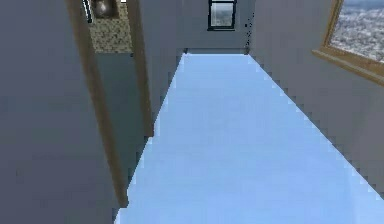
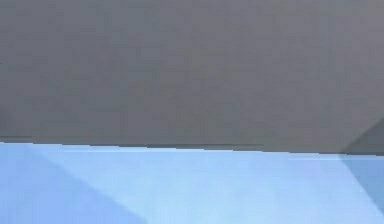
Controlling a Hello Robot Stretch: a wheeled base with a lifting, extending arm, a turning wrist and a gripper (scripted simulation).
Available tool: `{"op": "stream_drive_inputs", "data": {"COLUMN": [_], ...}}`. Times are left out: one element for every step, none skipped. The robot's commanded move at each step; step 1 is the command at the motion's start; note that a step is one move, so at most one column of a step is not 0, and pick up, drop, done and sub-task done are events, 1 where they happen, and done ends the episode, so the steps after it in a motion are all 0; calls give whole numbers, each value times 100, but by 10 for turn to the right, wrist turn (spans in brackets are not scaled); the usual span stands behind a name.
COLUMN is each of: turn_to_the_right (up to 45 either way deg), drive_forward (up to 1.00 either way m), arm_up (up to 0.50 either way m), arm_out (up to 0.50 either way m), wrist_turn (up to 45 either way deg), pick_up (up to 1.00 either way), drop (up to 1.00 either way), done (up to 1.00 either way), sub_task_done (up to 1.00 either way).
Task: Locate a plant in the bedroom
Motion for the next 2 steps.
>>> {"op": "stream_drive_inputs", "data": {"turn_to_the_right": [0, 0], "drive_forward": [100, 35], "arm_up": [0, 0], "arm_out": [0, 0], "wrist_turn": [0, 0], "pick_up": [0, 0], "drop": [0, 0], "done": [0, 0], "sub_task_done": [0, 0]}}
